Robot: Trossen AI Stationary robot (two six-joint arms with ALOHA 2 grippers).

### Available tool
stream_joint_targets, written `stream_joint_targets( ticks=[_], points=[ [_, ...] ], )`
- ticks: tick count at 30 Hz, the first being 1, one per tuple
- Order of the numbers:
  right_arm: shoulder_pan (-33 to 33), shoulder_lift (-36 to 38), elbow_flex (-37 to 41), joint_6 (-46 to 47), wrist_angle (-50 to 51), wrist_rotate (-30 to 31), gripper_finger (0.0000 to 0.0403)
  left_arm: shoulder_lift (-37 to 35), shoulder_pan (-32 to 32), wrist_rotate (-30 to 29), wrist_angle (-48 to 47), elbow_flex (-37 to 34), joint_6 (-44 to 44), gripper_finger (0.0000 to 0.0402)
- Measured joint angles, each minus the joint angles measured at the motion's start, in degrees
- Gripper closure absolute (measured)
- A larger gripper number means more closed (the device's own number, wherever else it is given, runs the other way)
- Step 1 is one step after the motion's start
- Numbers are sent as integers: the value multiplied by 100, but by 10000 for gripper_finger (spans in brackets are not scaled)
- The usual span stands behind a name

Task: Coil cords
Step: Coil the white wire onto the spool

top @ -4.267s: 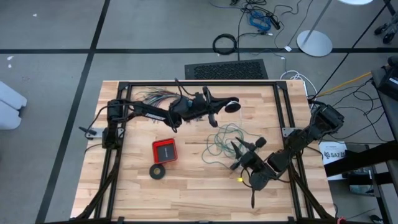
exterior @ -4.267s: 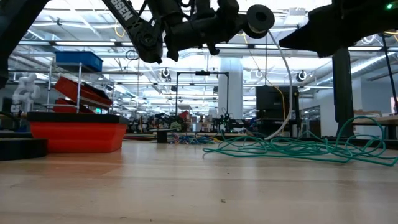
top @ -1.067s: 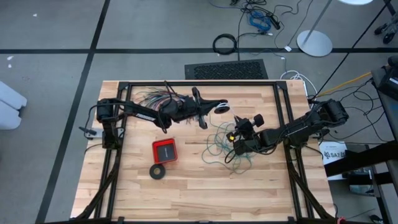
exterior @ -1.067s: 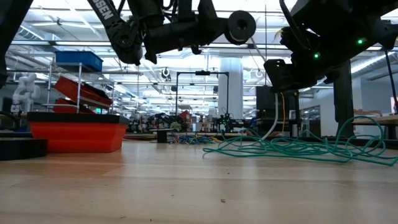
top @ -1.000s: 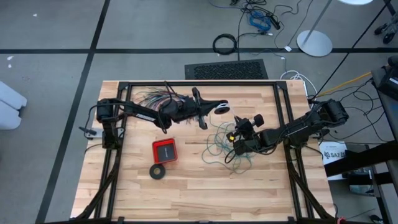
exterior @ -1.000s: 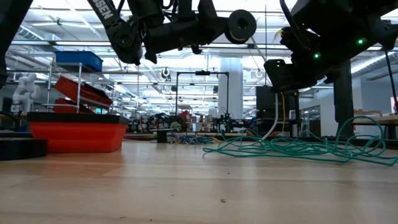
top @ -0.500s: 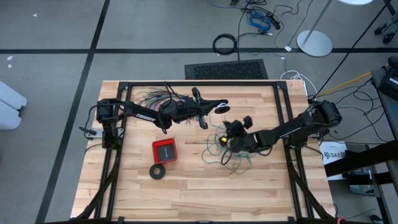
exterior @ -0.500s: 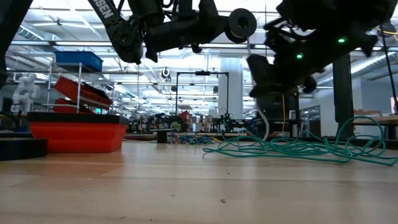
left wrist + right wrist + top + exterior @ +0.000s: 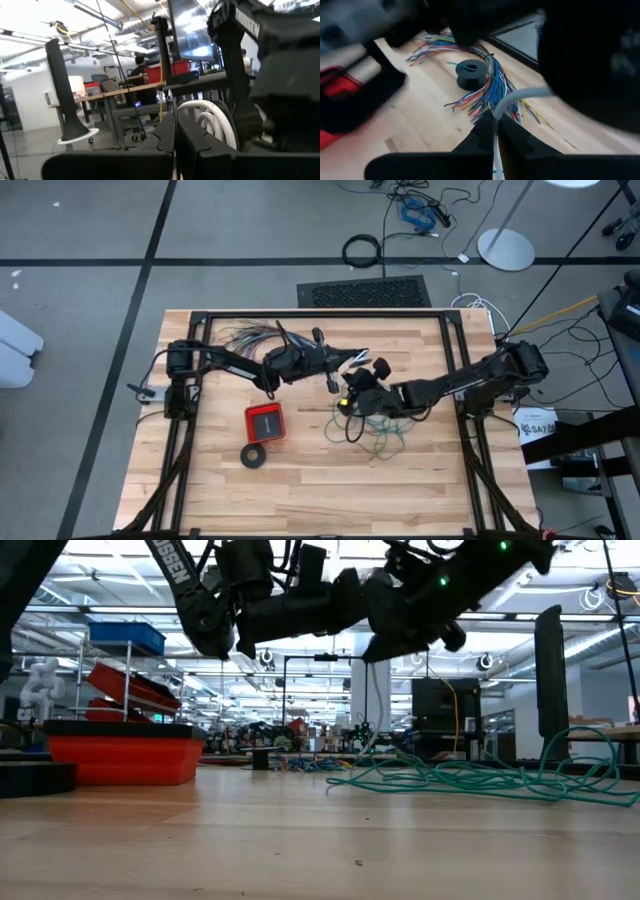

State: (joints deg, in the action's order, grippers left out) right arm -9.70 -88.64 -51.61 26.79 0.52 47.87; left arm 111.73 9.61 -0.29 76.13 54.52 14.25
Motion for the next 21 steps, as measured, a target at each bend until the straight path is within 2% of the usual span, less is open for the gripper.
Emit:
stream_joint_targets(
  ticks=[9,15,21],
  points=[
    [-188,0,-925,165,1823,87,403,28,0,43,-214,-26,745,393],
    [-471,31,-1575,764,3562,431,402,31,11,68,-464,-44,1132,393],
    [-583,185,-2017,1568,5338,444,402,34,15,461,-551,-47,1205,393]
  ],
)
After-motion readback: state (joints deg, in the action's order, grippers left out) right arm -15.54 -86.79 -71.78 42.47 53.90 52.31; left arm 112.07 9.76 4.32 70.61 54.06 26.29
